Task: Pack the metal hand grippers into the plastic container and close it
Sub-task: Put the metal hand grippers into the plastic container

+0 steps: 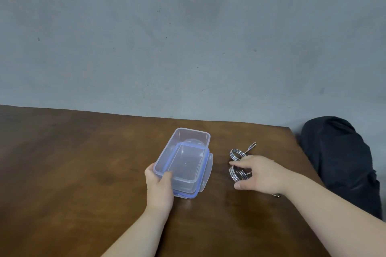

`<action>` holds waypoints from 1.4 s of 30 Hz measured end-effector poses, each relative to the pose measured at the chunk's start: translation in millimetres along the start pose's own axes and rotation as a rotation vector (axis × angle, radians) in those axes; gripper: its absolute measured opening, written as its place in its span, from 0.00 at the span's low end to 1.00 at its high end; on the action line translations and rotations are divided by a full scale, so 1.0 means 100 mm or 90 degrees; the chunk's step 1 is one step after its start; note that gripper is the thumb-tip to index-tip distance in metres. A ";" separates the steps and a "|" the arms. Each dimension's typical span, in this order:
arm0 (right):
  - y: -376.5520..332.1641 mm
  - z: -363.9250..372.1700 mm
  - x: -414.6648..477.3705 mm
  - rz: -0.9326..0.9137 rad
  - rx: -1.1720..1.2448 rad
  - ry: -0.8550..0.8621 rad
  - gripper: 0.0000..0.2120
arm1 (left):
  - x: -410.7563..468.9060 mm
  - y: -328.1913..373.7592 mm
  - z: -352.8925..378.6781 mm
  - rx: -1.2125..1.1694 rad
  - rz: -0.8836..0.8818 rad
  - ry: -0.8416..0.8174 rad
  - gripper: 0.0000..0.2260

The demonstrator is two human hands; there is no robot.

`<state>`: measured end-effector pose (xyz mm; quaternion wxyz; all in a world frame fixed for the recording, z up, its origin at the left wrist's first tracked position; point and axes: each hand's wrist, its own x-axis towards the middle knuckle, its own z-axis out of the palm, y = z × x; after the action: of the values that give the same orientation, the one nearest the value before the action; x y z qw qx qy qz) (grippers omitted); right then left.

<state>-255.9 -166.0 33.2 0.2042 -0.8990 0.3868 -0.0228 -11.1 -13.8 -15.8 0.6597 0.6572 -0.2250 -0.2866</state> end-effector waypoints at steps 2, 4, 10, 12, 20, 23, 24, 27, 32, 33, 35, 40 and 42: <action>-0.05 -0.13 0.02 -0.017 0.029 0.042 0.36 | 0.05 0.02 0.00 -0.007 0.001 -0.026 0.15; -0.14 -0.27 0.05 -0.046 0.024 0.057 0.35 | 0.13 0.02 0.00 -0.008 -0.003 -0.056 0.13; -0.48 -0.59 0.22 -0.113 -0.057 0.080 0.35 | 0.43 0.08 0.01 -0.045 -0.022 -0.167 0.13; -0.64 -0.63 0.29 -0.140 -0.104 0.067 0.34 | 0.55 0.08 0.03 -0.041 -0.022 -0.202 0.16; -1.08 -0.42 0.71 -0.190 -0.295 -0.063 0.25 | 0.96 -0.04 0.11 -0.050 0.009 -0.305 0.22; -1.13 -0.25 0.90 -0.195 -0.316 -0.128 0.18 | 1.05 -0.04 0.17 -0.038 0.024 -0.328 0.22; -1.13 -0.20 0.95 -0.191 -0.309 -0.139 0.17 | 1.07 -0.04 0.20 -0.037 0.029 -0.333 0.21; -1.14 -0.04 1.06 -0.183 -0.300 -0.153 0.16 | 1.10 -0.06 0.28 -0.030 0.046 -0.331 0.19; -1.15 0.18 1.20 -0.194 -0.289 -0.142 0.20 | 1.11 -0.09 0.31 -0.016 0.042 -0.326 0.19; -1.15 0.20 1.21 -0.195 -0.288 -0.134 0.21 | 1.11 -0.09 0.30 -0.010 0.039 -0.323 0.18; -1.16 0.22 1.20 -0.191 -0.274 -0.124 0.22 | 1.12 -0.09 0.29 0.003 0.040 -0.310 0.16; -1.12 0.03 1.04 -0.161 -0.160 -0.102 0.18 | 1.02 -0.07 0.29 0.017 0.061 -0.279 0.14; -0.98 -0.19 0.92 -0.133 -0.113 -0.065 0.18 | 0.99 -0.07 0.26 0.013 0.067 -0.281 0.17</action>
<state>-127.6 -176.8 77.4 0.1401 -0.9488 0.2807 0.0361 43.7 -99.0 -30.1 0.6021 0.5724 -0.4007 -0.3864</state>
